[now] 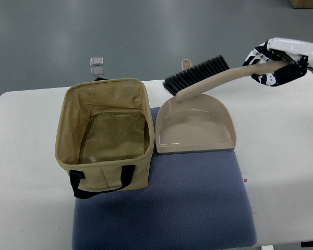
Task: Put pink broom in yellow bag with right hand
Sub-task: 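Lift the brush with the right hand and carry it over the bag, then lower the brush bristles-first into the canvas bag with the right hand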
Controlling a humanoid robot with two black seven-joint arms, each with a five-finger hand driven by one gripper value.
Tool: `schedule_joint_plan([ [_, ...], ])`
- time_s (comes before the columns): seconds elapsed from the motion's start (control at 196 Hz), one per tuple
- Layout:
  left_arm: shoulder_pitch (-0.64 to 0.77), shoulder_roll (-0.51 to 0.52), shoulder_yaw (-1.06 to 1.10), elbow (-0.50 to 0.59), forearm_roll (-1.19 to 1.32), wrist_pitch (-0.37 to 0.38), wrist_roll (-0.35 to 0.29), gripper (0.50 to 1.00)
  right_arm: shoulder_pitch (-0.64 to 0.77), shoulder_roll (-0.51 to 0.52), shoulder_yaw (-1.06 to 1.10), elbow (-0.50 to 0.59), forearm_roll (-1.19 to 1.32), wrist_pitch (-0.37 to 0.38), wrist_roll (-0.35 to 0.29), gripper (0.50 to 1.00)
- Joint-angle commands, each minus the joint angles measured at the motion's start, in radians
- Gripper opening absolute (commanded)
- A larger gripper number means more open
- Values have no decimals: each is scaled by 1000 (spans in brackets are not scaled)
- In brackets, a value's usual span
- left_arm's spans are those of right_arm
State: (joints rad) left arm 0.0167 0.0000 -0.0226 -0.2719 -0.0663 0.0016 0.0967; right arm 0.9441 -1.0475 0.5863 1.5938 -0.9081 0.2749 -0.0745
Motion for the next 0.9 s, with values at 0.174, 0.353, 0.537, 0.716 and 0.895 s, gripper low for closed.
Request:
schedule_joint_plan([
  [0.174,0,0,1,-4,-1,0,0,1000,182,110,-69,-78,49,24,-28,500],
  [0.353,0,0,0,-3,-3,0,0,1000,389,245,-292,-179,43,23,-27,500],
  [0.537,0,0,-2,-3,-4,0,0,1000,516,472,-436,-337,38,23,-25,500],
  [0.716,-1,0,0,-6,-3,0,0,1000,545,687,-500,-514,21,26,-24,500],
  [0.895,-1,0,-2,-4,-3,0,0,1000,544,827,-548,-627,-51,26,-18,500],
])
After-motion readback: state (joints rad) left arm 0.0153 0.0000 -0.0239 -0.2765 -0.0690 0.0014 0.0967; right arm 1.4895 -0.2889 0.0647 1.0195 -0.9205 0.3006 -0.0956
